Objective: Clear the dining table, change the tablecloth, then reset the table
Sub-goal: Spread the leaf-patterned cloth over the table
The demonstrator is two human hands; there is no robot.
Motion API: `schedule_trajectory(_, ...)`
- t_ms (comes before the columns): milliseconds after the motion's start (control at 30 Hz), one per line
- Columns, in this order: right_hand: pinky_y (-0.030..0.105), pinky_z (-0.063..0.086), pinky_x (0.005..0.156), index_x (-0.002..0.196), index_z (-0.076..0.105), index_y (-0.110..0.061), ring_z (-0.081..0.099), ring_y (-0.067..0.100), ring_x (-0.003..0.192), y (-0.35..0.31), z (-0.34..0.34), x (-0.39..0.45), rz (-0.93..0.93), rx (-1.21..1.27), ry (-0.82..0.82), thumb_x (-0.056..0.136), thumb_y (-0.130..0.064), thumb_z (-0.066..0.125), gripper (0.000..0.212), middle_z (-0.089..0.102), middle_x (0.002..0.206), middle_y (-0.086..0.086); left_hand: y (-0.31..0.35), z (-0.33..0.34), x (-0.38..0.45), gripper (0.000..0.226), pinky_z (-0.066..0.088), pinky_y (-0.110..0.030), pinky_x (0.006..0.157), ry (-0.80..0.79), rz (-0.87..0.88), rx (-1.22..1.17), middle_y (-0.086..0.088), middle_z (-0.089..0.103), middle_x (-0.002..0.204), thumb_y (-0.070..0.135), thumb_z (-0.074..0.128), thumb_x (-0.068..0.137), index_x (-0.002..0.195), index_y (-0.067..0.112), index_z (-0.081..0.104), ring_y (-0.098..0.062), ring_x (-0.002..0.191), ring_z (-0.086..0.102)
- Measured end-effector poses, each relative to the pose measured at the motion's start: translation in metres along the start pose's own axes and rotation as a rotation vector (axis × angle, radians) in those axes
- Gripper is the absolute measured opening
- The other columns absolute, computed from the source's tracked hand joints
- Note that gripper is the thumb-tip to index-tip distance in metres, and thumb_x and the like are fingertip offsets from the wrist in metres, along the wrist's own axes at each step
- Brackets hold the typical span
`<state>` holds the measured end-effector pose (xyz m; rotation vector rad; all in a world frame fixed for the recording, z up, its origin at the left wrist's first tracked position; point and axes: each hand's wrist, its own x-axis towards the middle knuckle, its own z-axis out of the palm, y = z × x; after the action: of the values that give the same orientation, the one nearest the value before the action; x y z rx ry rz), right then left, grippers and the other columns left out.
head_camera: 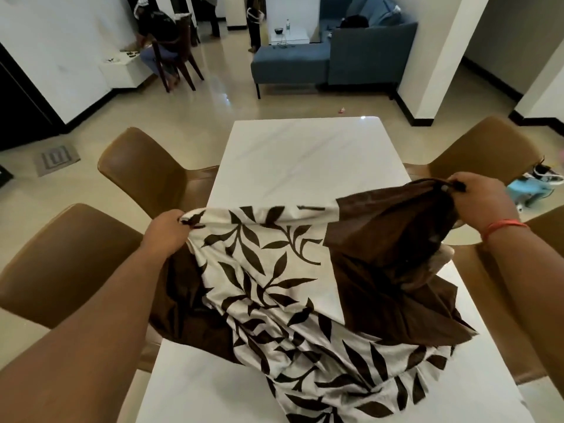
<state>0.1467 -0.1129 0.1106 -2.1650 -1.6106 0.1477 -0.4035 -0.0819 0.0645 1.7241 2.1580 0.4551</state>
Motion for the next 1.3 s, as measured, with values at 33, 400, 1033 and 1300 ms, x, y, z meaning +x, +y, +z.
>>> schedule_trajectory(33, 0.043, 0.054, 0.078, 0.099, 0.069, -0.021, 0.062, 0.035, 0.085, -0.008, -0.001, 0.001, -0.034, -0.040, -0.031, 0.093, -0.019, 0.053, 0.017, 0.068, 0.091, 0.012, 0.009, 0.002, -0.003, 0.020, 0.038, -0.034, 0.067, -0.120, 0.072, 0.024, -0.009, 0.063, 0.086, 0.028, 0.062, 0.094, 0.079, 0.016, 0.059, -0.029, 0.086, 0.059)
schedule_trajectory(400, 0.028, 0.051, 0.056, 0.096, 0.066, -0.023, 0.064, 0.019, 0.073, -0.105, 0.026, -0.028, -0.260, -0.203, -0.592, 0.095, -0.017, 0.055, 0.012, 0.064, 0.100, 0.004, 0.107, 0.007, -0.029, 0.017, 0.038, -0.022, 0.066, -0.530, 0.445, 0.245, 0.013, 0.060, 0.091, 0.036, 0.071, 0.086, 0.099, 0.029, 0.063, -0.010, 0.085, 0.056)
schedule_trajectory(1033, 0.043, 0.049, 0.091, 0.129, 0.041, -0.021, 0.059, 0.033, 0.110, -0.069, 0.199, -0.124, -0.419, -0.207, -0.923, 0.084, -0.037, 0.068, 0.056, 0.052, 0.127, 0.011, 0.075, 0.195, -0.102, 0.089, 0.035, -0.044, 0.112, -0.691, 0.543, 0.415, -0.005, 0.029, 0.148, 0.048, 0.077, 0.071, 0.145, 0.025, 0.031, -0.026, 0.132, 0.034)
schedule_trajectory(1300, 0.038, 0.045, 0.098, 0.133, 0.051, -0.012, 0.059, 0.033, 0.115, -0.106, 0.265, -0.080, -0.386, -0.217, -1.143, 0.098, -0.016, 0.045, 0.035, 0.059, 0.131, 0.017, 0.073, 0.263, -0.026, 0.029, 0.053, -0.047, 0.077, -0.524, 1.008, 0.551, -0.019, 0.057, 0.112, 0.021, 0.045, 0.089, 0.105, 0.006, 0.064, -0.040, 0.102, 0.058)
